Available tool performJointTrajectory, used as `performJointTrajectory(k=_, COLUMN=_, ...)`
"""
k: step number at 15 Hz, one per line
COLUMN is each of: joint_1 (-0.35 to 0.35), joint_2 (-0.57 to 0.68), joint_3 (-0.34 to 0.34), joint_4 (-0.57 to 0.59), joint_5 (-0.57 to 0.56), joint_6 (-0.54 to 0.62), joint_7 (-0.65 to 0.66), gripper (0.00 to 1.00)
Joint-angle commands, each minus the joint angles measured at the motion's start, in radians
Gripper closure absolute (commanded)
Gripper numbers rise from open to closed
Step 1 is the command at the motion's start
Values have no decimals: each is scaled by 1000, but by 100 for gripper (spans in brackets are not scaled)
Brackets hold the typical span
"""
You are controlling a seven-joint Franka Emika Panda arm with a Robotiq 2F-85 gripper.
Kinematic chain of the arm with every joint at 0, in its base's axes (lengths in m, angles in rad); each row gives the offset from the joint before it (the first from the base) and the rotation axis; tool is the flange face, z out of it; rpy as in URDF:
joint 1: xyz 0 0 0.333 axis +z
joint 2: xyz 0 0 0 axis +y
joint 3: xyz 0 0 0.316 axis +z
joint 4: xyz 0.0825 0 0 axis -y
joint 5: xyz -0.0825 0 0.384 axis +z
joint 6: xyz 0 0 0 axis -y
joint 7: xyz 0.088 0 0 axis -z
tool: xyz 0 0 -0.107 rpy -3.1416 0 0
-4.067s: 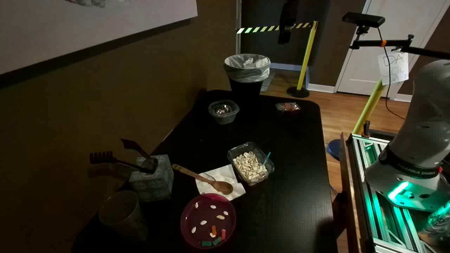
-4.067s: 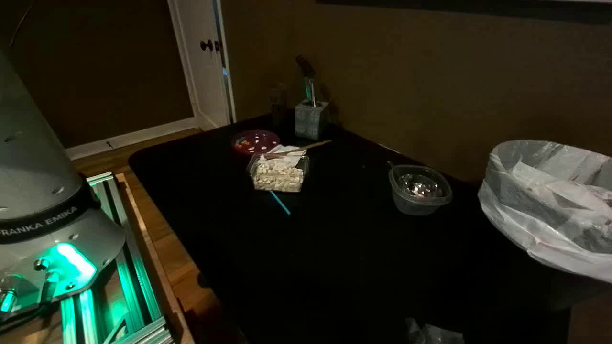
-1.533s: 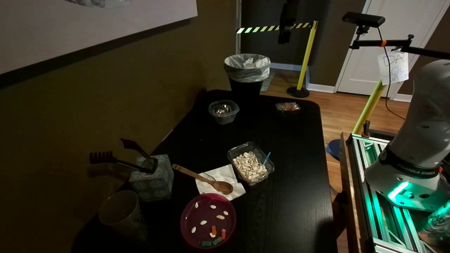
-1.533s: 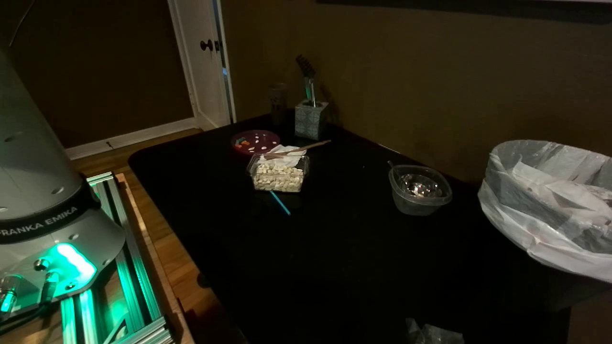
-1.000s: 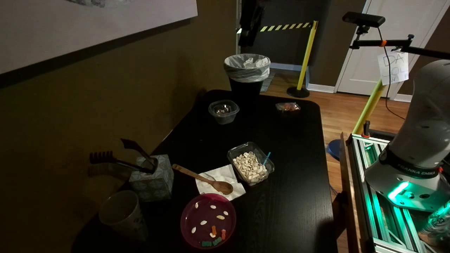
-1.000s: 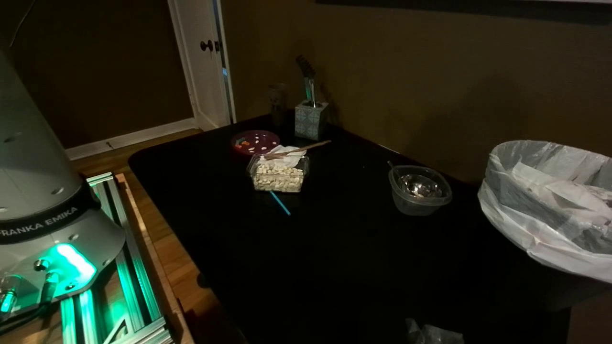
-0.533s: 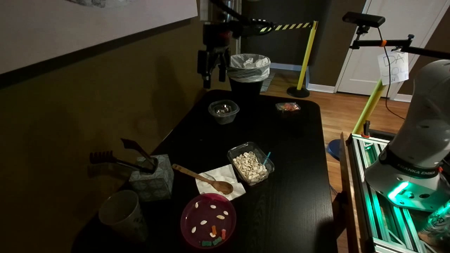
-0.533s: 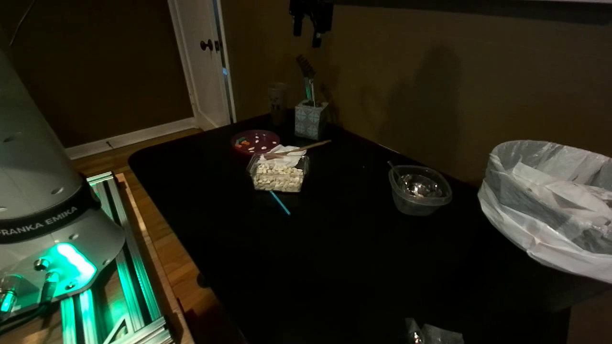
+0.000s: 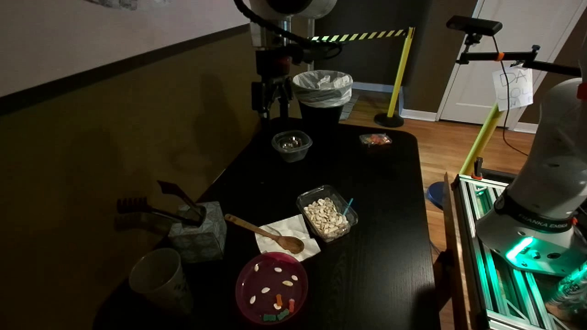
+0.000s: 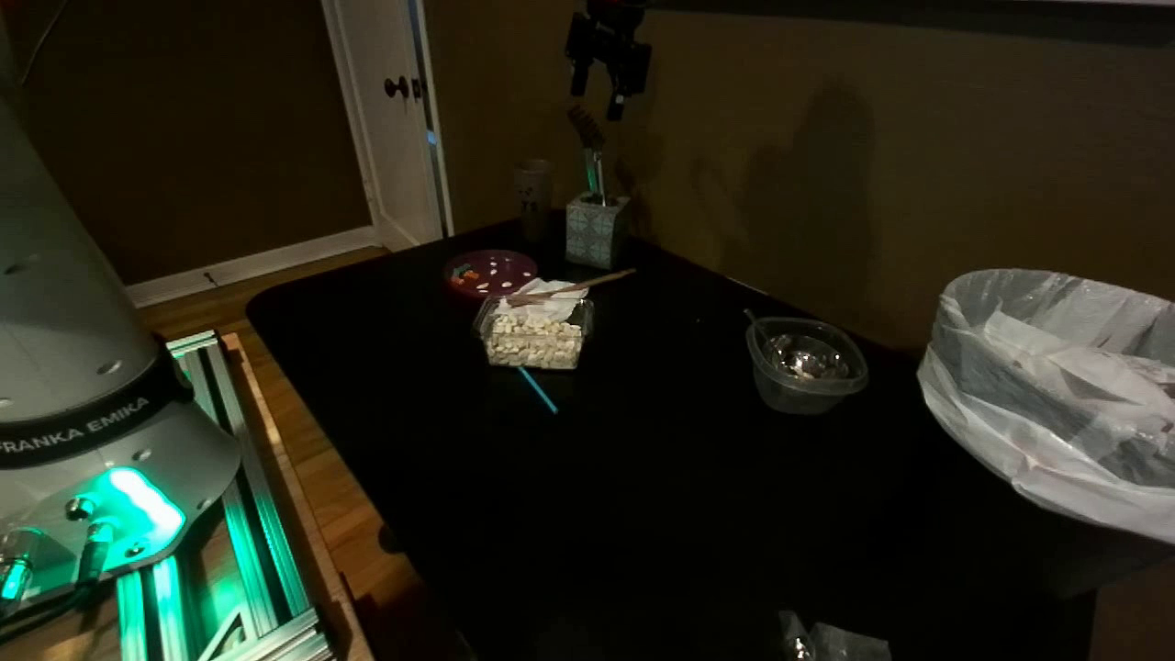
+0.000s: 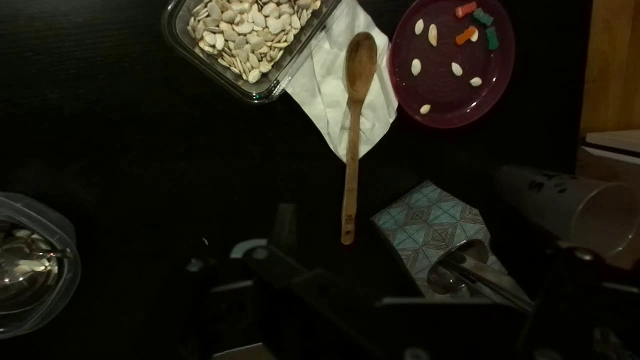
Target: Transfer a spoonful of contents from the bowl to the red plate
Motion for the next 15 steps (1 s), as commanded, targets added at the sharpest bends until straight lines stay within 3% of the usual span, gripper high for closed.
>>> performJointTrajectory(k=1, joint_1=4, joint_2=56, joint_3=5, joint_4=7, joint_5=21, joint_6=88, joint_7=80, gripper=0)
performJointTrajectory(k=8, joint_1=129, joint_2=261, joint_3=-11, joint_4=-17, joint_5=-75, joint_6=476, joint_7=413, gripper=0)
performJointTrajectory(k=10, joint_1=155, joint_2=332, joint_3=-28, joint_4=37, joint_5=-102, joint_6=342, joint_7=496, gripper=0)
performJointTrajectory(k=11, joint_1=131, joint_2=274, joint_3=-5, joint_4=-15, joint_5=-75, joint_6=411, joint_7=422, gripper=0)
performJointTrajectory(k=15, joint_1=137, joint_2=289, joint_3=-7, joint_4=-10, joint_5=-78, joint_6=415, joint_7=431, gripper=0)
